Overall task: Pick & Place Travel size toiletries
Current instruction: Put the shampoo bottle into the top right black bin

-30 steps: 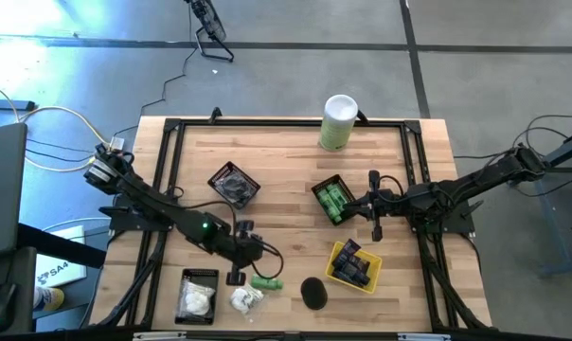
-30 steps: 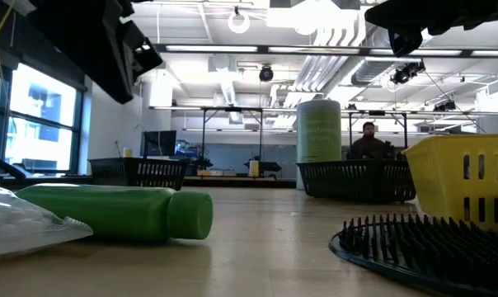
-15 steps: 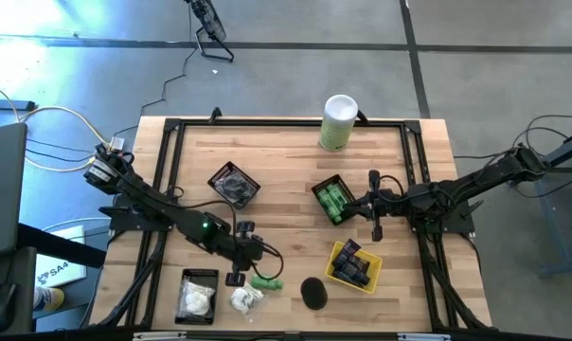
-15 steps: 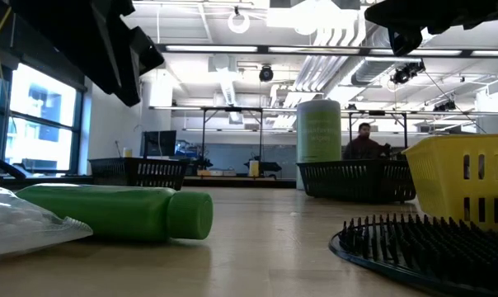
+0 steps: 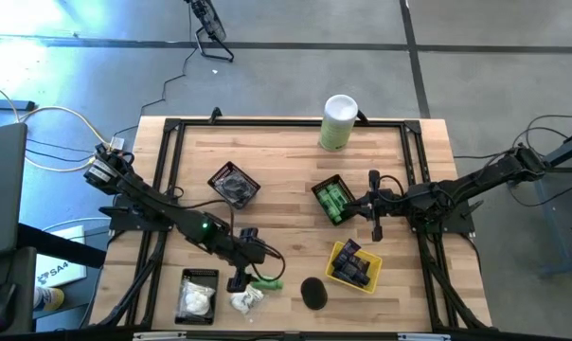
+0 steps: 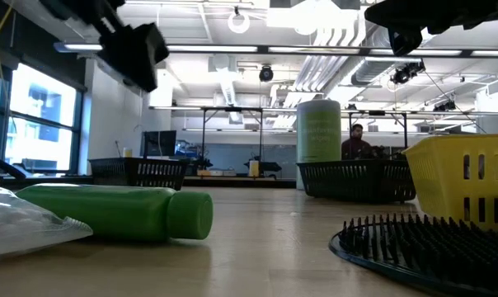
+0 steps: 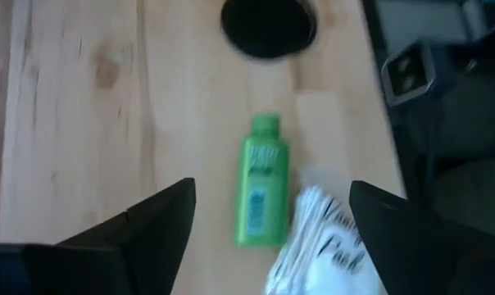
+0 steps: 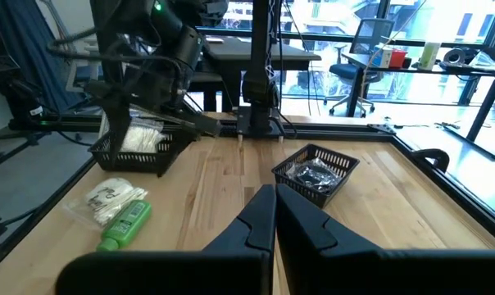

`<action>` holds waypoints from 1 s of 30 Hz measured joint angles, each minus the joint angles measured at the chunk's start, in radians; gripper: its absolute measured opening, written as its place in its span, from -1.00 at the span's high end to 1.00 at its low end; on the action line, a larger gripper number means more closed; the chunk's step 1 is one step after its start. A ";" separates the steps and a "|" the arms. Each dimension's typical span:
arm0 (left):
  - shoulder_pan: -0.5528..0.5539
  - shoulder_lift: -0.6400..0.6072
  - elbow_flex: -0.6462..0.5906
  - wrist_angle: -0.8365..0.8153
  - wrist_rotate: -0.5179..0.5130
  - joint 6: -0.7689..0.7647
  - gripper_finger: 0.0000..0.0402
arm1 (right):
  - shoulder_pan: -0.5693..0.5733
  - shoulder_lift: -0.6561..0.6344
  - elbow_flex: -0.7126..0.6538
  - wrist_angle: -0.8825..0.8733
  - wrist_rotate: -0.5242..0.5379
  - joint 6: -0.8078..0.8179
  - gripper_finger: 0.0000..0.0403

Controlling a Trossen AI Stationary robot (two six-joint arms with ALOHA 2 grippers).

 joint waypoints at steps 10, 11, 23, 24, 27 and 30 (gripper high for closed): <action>-0.014 0.104 0.001 0.105 -0.011 -0.013 -0.60 | 0.000 0.000 0.000 0.001 -0.003 0.000 0.98; -0.014 0.122 -0.001 0.099 -0.011 -0.014 -0.60 | 0.000 0.000 0.000 0.001 -0.004 0.000 0.98; -0.020 0.257 0.000 0.189 0.033 -0.014 -0.60 | 0.000 0.000 0.000 0.000 -0.004 0.000 0.98; -0.021 0.264 0.000 0.191 0.031 -0.013 -0.60 | 0.000 0.000 0.000 0.000 -0.003 0.000 0.98; -0.023 0.289 0.000 0.213 0.036 -0.014 -0.60 | 0.000 0.000 0.000 0.001 -0.003 0.000 0.98; -0.022 0.307 0.000 0.233 0.036 -0.013 -0.60 | 0.000 0.000 0.000 0.006 -0.003 0.000 0.98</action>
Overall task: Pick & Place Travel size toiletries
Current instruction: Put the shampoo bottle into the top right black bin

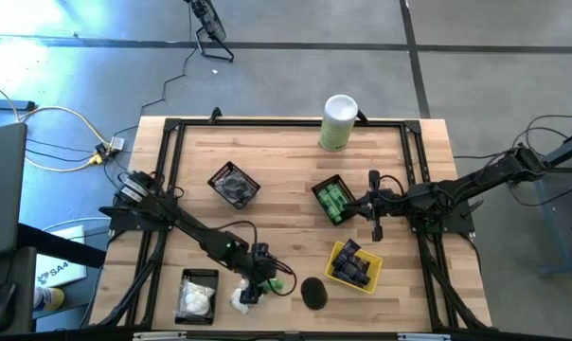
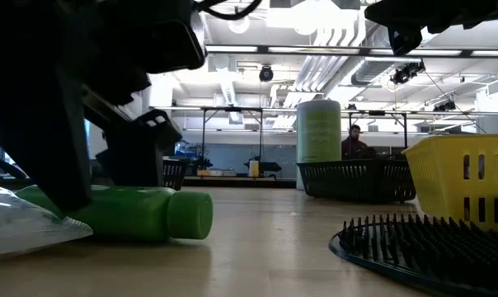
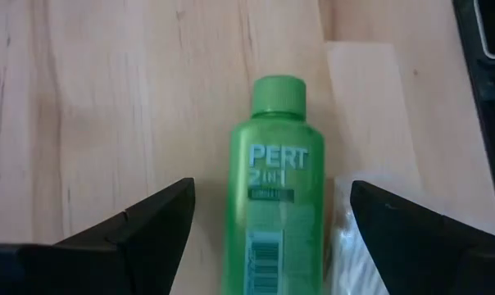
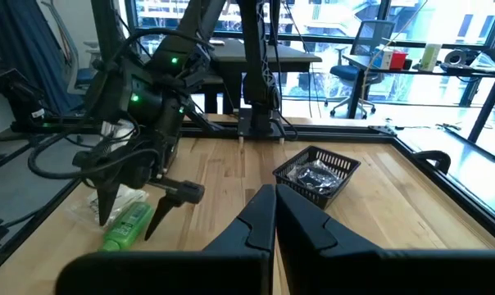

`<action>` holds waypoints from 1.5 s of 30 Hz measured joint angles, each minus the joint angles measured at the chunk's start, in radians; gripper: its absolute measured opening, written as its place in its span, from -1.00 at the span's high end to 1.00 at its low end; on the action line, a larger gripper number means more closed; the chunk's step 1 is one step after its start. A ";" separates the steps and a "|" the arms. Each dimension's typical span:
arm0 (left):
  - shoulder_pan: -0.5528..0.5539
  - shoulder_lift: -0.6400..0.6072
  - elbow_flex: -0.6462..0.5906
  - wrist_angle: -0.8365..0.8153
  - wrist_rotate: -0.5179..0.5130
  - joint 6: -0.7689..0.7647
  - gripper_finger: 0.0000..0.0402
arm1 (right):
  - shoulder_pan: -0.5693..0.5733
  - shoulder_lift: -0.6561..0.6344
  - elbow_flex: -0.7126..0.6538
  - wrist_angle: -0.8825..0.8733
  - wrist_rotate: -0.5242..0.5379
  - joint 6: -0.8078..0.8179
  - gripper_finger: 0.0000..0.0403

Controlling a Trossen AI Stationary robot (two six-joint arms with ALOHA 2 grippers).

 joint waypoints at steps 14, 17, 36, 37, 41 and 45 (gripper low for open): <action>0.001 0.022 0.002 -0.002 -0.047 0.100 -0.60 | 0.000 0.000 0.000 0.005 0.000 0.000 0.98; 0.001 0.023 0.002 0.000 -0.055 0.129 -0.60 | 0.000 0.000 0.000 0.009 0.000 0.000 0.98; 0.005 0.024 0.000 0.002 -0.067 0.123 -0.32 | 0.000 0.000 0.000 0.008 0.000 0.000 0.98; 0.005 0.024 0.000 0.002 -0.067 0.121 -0.29 | 0.000 0.000 0.000 0.008 0.000 0.000 0.98; 0.006 0.024 0.000 0.000 -0.062 0.111 -0.16 | 0.000 0.000 0.000 0.008 0.000 0.000 0.98; 0.006 0.024 0.000 -0.001 -0.060 0.111 -0.09 | 0.000 0.000 0.000 0.008 0.000 0.000 0.98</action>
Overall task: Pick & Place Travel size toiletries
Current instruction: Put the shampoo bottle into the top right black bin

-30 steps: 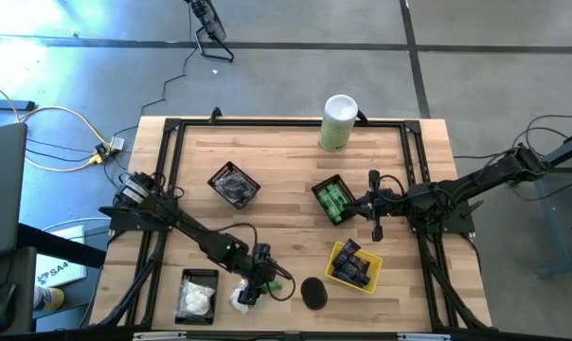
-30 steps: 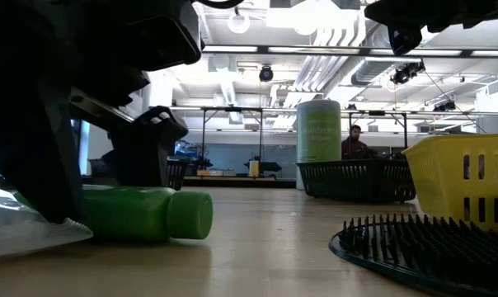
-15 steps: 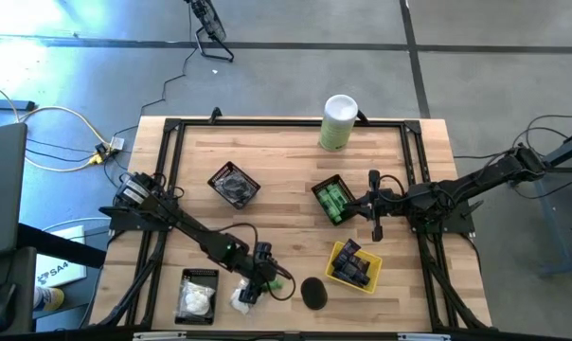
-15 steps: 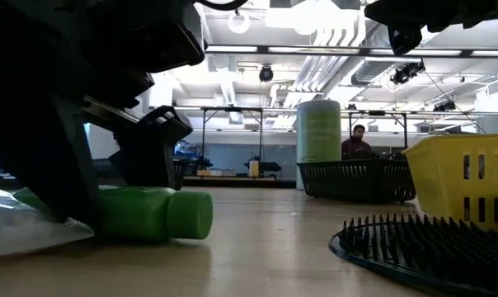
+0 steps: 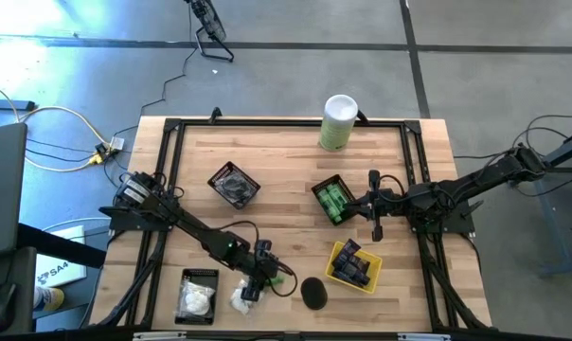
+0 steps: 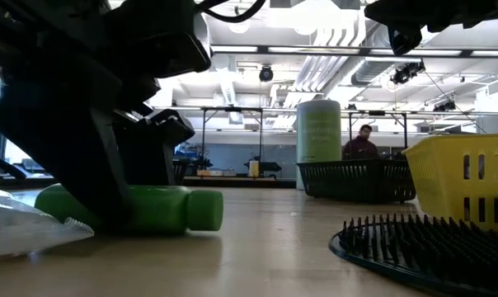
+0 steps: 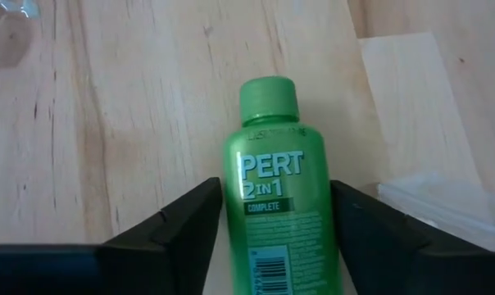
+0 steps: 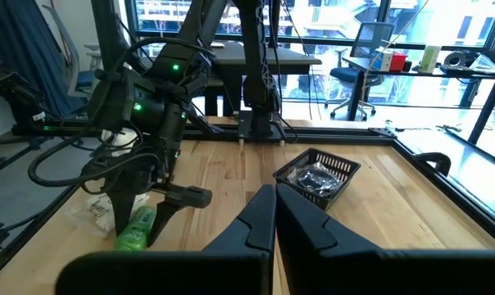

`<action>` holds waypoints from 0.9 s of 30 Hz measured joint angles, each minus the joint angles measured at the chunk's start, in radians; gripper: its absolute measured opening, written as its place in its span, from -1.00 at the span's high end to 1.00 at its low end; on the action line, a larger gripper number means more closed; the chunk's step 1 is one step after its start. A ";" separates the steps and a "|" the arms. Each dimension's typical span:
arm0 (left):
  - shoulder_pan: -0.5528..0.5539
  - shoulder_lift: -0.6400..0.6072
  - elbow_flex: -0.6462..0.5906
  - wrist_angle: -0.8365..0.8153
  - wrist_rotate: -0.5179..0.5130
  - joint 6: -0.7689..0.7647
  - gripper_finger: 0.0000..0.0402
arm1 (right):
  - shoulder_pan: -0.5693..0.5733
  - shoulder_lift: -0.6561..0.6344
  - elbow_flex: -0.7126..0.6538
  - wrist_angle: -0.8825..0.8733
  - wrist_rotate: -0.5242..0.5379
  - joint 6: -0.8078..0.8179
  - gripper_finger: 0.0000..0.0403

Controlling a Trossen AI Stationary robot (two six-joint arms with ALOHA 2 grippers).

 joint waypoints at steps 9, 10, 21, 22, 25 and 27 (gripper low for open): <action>0.000 0.000 0.000 -0.004 0.006 -0.008 0.07 | 0.000 0.000 0.000 0.000 0.000 0.000 0.98; 0.000 0.000 0.000 -0.004 0.007 -0.008 0.09 | 0.000 0.000 0.000 0.000 0.000 0.000 0.98; -0.001 0.000 0.000 -0.004 0.011 -0.012 0.09 | 0.000 0.000 0.000 0.000 0.000 0.000 0.98; -0.001 0.000 0.000 -0.004 0.011 -0.012 0.09 | 0.000 0.000 0.000 0.000 0.000 0.000 0.98; -0.002 0.000 0.000 -0.004 0.009 -0.012 0.09 | 0.000 0.000 0.000 0.000 0.000 0.000 0.98; -0.002 0.000 0.000 -0.004 0.008 -0.012 0.09 | 0.000 0.000 0.000 0.000 0.000 0.000 0.98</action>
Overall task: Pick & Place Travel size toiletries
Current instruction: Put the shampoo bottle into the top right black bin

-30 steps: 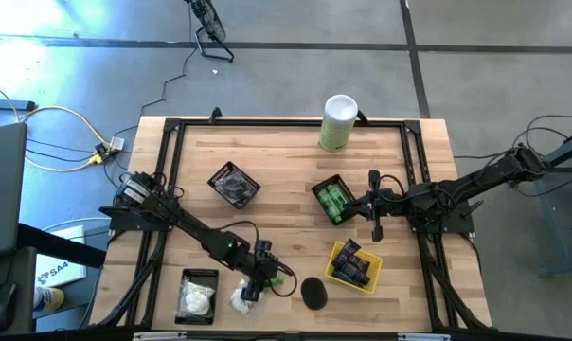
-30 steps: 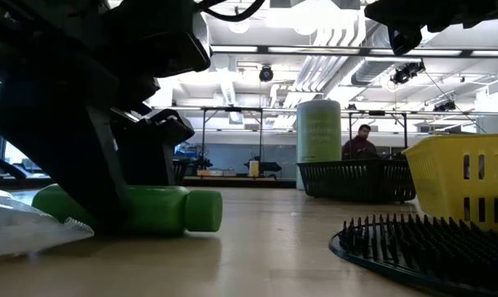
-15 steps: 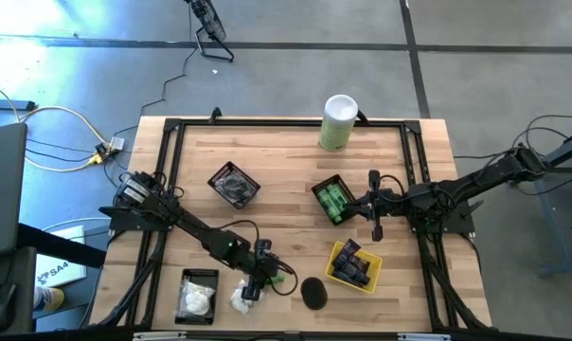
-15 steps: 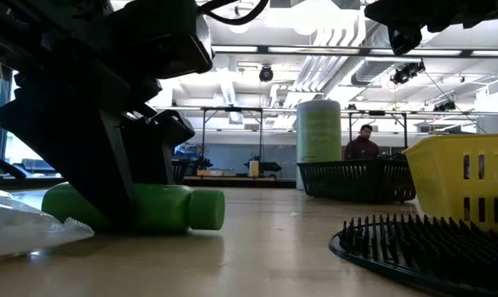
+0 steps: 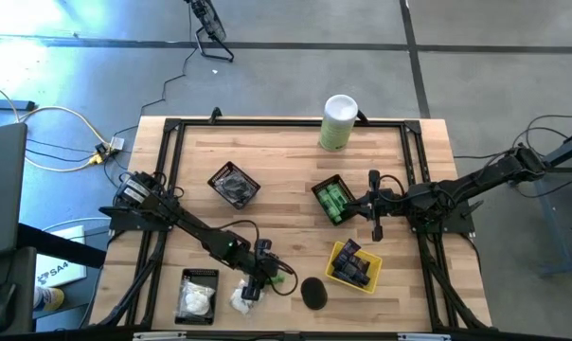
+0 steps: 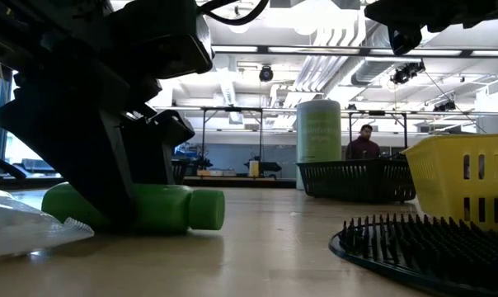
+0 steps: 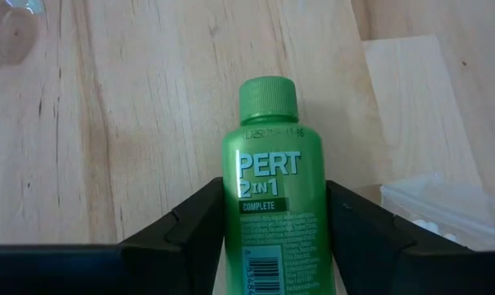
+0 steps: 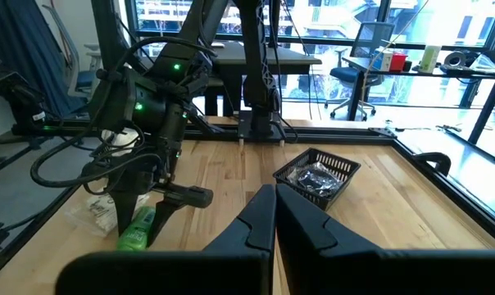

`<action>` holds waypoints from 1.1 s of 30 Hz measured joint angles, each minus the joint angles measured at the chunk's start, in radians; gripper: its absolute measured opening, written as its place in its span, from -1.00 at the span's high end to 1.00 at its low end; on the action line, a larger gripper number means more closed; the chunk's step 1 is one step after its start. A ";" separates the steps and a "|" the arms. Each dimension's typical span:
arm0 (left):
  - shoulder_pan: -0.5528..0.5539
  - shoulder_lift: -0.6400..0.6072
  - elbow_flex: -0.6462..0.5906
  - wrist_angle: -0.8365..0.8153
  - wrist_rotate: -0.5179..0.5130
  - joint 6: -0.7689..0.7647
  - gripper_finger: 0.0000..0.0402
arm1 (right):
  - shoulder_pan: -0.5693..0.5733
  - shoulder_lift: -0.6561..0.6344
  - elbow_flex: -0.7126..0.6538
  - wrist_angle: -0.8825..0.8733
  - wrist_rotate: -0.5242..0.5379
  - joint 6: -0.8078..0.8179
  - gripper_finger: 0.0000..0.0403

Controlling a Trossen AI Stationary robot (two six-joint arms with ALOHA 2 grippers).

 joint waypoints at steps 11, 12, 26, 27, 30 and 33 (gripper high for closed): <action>0.011 -0.058 -0.004 -0.083 -0.015 0.038 0.09 | 0.000 0.000 0.000 0.000 0.000 0.000 0.98; 0.015 -0.075 -0.004 -0.102 -0.026 0.043 0.09 | 0.000 0.000 0.000 0.000 0.000 0.000 0.98; 0.165 -0.235 -0.002 -0.253 -0.058 0.218 0.09 | 0.000 0.000 0.000 -0.016 0.000 0.026 0.98; 0.179 -0.249 -0.002 -0.267 -0.058 0.232 0.09 | 0.000 0.000 0.000 -0.019 0.000 0.026 0.98; 0.232 -0.282 -0.001 -0.288 -0.059 0.281 0.09 | 0.000 0.000 0.000 -0.017 0.000 0.026 0.98; 0.290 -0.312 -0.001 -0.274 -0.058 0.321 0.09 | 0.000 0.000 0.000 -0.017 0.000 0.019 0.98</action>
